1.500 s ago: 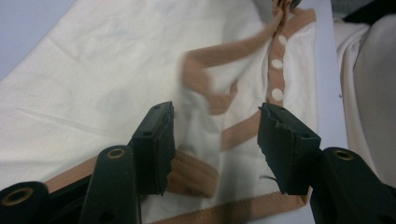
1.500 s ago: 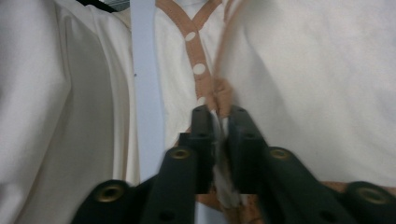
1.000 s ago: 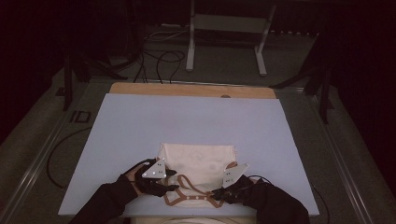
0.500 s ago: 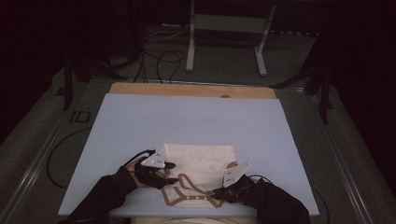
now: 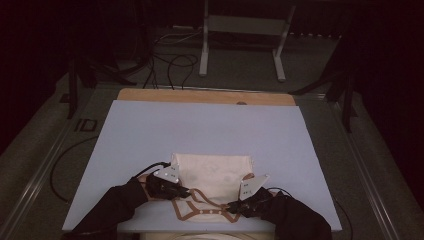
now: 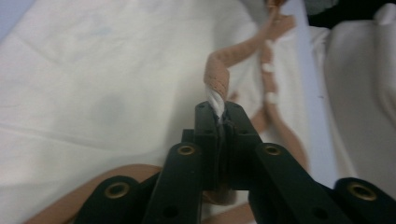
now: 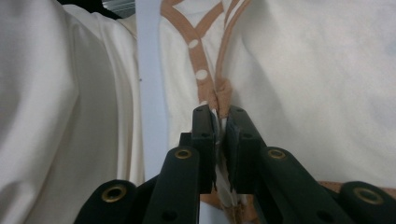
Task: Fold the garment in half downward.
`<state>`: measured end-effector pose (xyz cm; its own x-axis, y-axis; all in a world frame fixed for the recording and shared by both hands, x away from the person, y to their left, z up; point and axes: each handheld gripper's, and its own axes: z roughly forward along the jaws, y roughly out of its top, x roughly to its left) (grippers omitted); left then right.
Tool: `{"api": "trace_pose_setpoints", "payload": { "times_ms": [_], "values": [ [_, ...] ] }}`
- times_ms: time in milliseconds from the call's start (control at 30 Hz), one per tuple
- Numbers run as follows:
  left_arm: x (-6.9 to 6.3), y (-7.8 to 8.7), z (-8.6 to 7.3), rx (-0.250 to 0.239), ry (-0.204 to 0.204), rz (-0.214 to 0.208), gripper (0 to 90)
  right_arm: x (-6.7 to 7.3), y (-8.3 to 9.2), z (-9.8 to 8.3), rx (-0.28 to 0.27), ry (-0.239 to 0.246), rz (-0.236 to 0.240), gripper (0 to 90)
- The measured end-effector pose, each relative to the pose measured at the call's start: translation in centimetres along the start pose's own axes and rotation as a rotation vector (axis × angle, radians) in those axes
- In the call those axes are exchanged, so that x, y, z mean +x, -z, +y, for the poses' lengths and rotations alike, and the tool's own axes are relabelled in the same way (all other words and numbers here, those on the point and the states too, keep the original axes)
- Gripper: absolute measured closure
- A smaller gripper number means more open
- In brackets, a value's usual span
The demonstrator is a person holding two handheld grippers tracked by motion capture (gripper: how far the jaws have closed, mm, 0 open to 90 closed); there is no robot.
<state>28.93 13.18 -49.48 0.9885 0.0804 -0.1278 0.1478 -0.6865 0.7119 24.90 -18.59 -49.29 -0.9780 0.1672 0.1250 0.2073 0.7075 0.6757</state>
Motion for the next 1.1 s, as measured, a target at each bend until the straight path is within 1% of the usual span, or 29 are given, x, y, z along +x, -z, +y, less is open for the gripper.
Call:
{"api": "trace_pose_setpoints", "payload": {
  "times_ms": [33,100,133,200,233,267,300,333,400,433,467,500,567,600,633,667,733,800,833,900,933,967,1000,1033,1100],
  "values": [
    [-0.3,0.1,-0.1,-0.002,-0.011,0.002,86.3,0.1,0.0,0.0,-0.004,-0.005,0.001,82.8],
    [-1.0,0.4,-0.2,-0.001,-0.029,-0.007,86.3,0.1,0.0,0.0,-0.003,0.007,0.004,82.8],
    [-1.4,0.5,-0.2,0.001,-0.039,-0.007,86.1,0.2,0.0,-0.1,-0.005,0.002,0.007,82.6],
    [-2.1,0.5,-0.4,0.004,-0.05,-0.013,86.0,0.3,-0.1,-0.2,-0.001,0.008,0.008,82.3],
    [-2.4,0.5,-0.6,0.002,-0.054,-0.014,86.0,0.4,-0.1,-0.2,0.002,0.004,0.013,82.1],
    [-2.7,0.4,-0.7,0.01,-0.062,-0.019,86.1,0.6,-0.1,-0.2,0.006,-0.002,0.023,81.6],
    [-2.9,0.2,-0.9,0.018,-0.068,-0.018,86.1,0.7,-0.1,-0.2,0.006,0.003,0.024,81.3],
    [-3.1,0.1,-1.1,0.022,-0.067,-0.021,86.0,0.8,-0.2,-0.3,0.001,0.0,0.028,80.9],
    [-3.5,0.0,-1.3,0.032,-0.076,-0.024,86.0,1.1,-0.4,-0.3,0.01,-0.002,0.036,79.0],
    [-3.5,0.0,-1.4,0.034,-0.077,-0.023,85.8,1.2,-0.5,-0.4,0.01,0.001,0.035,79.0],
    [-3.6,-0.1,-1.5,0.037,-0.074,-0.033,84.7,1.2,-0.6,-0.4,0.017,0.007,0.033,77.2],
    [-3.7,-0.1,-1.7,0.04,-0.081,-0.037,83.9,1.3,-0.7,-0.4,0.014,-0.001,0.042,74.7],
    [-3.9,-0.1,-1.9,0.043,-0.078,-0.061,80.0,1.4,-0.9,-0.5,0.021,-0.002,0.055,69.2],
    [-3.9,-0.1,-1.9,0.043,-0.078,-0.061,78.0,1.4,-0.9,-0.5,0.021,-0.002,0.055,69.2],
    [-4.0,-0.3,-2.1,0.053,-0.08,-0.074,78.0,1.4,-0.9,-0.5,0.025,-0.003,0.063,67.6],
    [-4.1,-0.3,-2.2,0.058,-0.079,-0.08,74.9,1.4,-1.0,-0.6,0.026,-0.011,0.075,64.2],
    [-4.3,-0.4,-2.5,0.069,-0.079,-0.091,73.4,1.5,-1.2,-0.6,0.031,-0.006,0.075,64.4],
    [-4.4,-0.5,-2.6,0.076,-0.072,-0.1,71.1,1.5,-1.2,-0.7,0.035,-0.01,0.093,64.2],
    [-4.5,-0.5,-2.7,0.081,-0.074,-0.101,70.9,1.5,-1.3,-0.8,0.036,-0.009,0.095,64.2],
    [-4.6,-0.5,-2.8,0.075,-0.065,-0.104,68.6,1.6,-1.3,-0.9,0.046,-0.027,0.117,61.2],
    [-4.6,-0.5,-2.9,0.076,-0.063,-0.107,67.3,1.5,-1.5,-1.0,0.045,-0.014,0.106,61.3],
    [-4.6,-0.5,-2.9,0.076,-0.063,-0.107,66.2,1.6,-1.5,-1.0,0.046,-0.026,0.121,61.2],
    [-4.7,-0.5,-3.0,0.073,-0.059,-0.112,65.1,1.6,-1.4,-1.0,0.049,-0.025,0.124,61.2],
    [-4.8,-0.5,-3.0,0.073,-0.053,-0.125,63.4,1.6,-1.3,-1.0,0.053,-0.033,0.133,61.2],
    [-4.9,-0.4,-3.0,0.073,-0.06,-0.126,60.4,1.7,-1.3,-1.0,0.053,-0.028,0.141,59.9]
  ]
}}
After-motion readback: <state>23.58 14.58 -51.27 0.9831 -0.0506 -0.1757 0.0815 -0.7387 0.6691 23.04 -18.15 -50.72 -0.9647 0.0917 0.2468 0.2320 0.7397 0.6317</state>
